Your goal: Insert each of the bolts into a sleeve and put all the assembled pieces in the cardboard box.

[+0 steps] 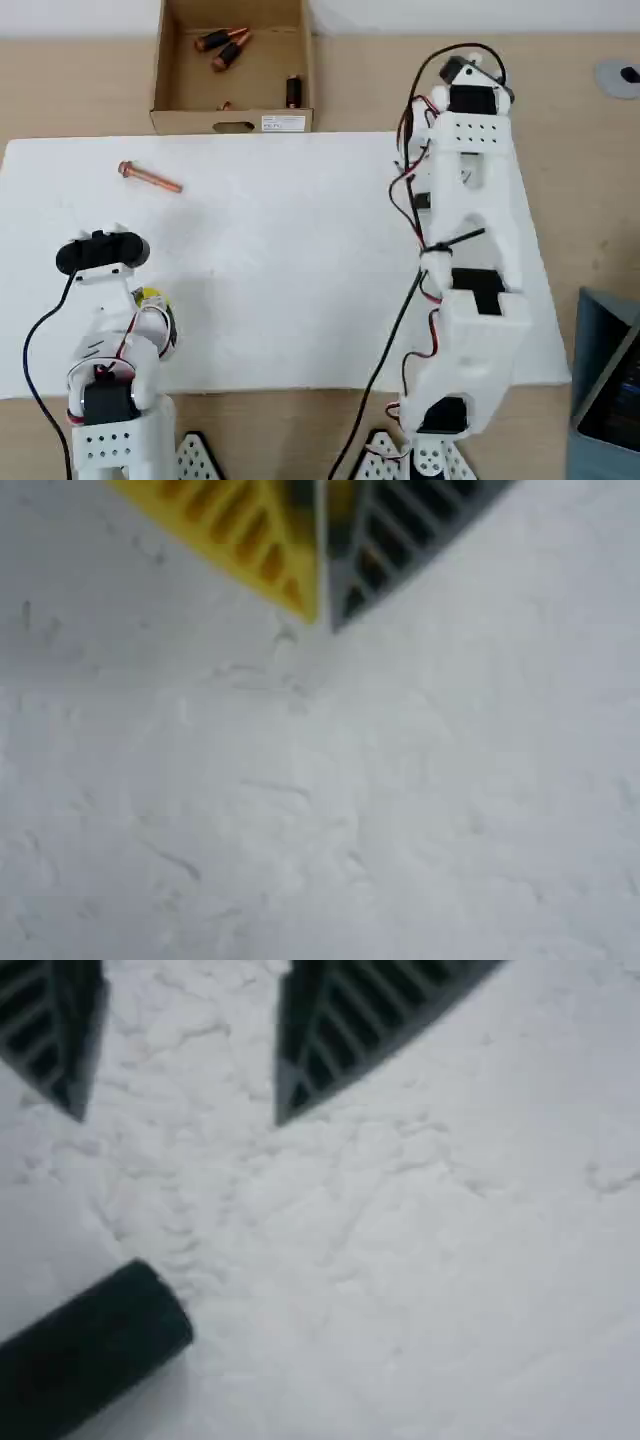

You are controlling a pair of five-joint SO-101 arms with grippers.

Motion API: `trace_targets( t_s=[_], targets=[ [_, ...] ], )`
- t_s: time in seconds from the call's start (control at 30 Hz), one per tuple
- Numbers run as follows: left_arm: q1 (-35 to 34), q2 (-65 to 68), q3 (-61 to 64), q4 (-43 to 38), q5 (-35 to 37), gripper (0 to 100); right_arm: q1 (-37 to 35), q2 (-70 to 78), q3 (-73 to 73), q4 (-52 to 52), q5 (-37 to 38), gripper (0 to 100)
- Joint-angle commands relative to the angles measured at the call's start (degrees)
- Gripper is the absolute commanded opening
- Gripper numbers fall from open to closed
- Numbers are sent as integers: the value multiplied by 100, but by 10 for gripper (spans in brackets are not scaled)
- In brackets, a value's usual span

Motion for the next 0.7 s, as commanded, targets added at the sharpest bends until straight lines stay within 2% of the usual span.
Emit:
trace_targets(
  t_s=[0.0,0.5,0.67],
  targets=[
    [-53,-31,-18,-132,-53,4,259,110,-347,-53,-176,149],
    [-53,-31,-18,-132,-53,4,435,681,-435,-97,-176,150],
    [-53,-31,-18,-132,-53,4,435,971,-1033,-53,-149,150]
  ],
)
